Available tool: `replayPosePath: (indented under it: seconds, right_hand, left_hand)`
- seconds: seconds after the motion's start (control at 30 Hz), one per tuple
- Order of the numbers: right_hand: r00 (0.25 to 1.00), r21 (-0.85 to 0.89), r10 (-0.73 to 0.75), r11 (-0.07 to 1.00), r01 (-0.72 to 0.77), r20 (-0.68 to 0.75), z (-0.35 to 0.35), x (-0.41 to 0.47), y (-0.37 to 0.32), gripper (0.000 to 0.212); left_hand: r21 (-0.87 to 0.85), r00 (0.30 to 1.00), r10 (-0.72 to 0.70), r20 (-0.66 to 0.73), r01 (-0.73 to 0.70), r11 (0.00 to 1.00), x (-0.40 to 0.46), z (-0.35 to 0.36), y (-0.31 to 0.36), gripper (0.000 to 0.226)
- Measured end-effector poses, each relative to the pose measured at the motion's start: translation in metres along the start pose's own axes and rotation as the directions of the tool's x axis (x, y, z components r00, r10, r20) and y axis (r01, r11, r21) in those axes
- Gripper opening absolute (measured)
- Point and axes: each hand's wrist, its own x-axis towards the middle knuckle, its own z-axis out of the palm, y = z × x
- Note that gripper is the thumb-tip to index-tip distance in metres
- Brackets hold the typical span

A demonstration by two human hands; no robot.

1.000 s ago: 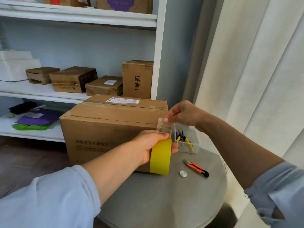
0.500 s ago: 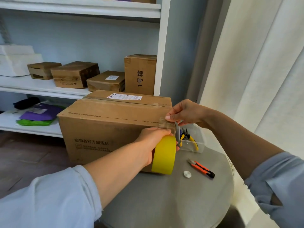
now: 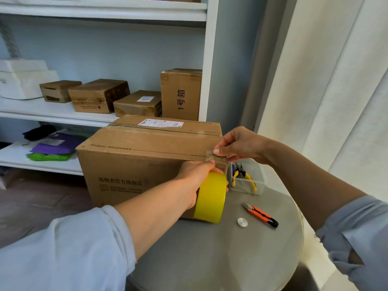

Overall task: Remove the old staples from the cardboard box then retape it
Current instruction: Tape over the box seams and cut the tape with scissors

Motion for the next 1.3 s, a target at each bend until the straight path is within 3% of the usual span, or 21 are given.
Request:
replayPosePath:
  seconds: [0.47,0.63,0.97,1.03,1.17,1.3]
  right_hand:
    - [0.999,-0.057,0.033,0.998,-0.031,0.028,-0.001,0.004,0.0,0.002]
    - [0.999,-0.154,0.045,0.987,-0.044,-0.001,-0.003,0.011,-0.004,0.029]
    - [0.995,-0.195,0.096,0.976,-0.096,-0.01,-0.004,0.012,0.0,0.025]
    - [0.99,-0.151,0.138,0.979,-0.138,-0.012,-0.003,0.009,0.007,0.025]
    - [0.987,0.142,0.163,0.977,-0.161,-0.002,0.006,-0.002,0.028,0.032]
    - [0.987,0.316,0.153,0.94,-0.13,-0.05,0.018,-0.012,0.031,0.023]
  left_hand:
    - [-0.027,1.0,-0.026,0.01,0.026,0.999,0.005,0.005,-0.007,0.034]
    - [-0.031,0.999,-0.043,0.001,0.043,0.999,0.008,0.005,-0.012,0.037]
    - [-0.004,0.999,-0.03,0.021,0.031,1.0,0.014,0.0,-0.012,0.04]
    - [0.002,1.0,-0.021,0.019,0.021,1.0,0.016,0.0,-0.013,0.04]
    - [0.016,1.0,-0.027,0.013,0.026,1.0,0.018,0.0,-0.015,0.039]
    - [0.052,0.998,-0.056,0.017,0.055,0.997,0.017,-0.002,-0.017,0.02]
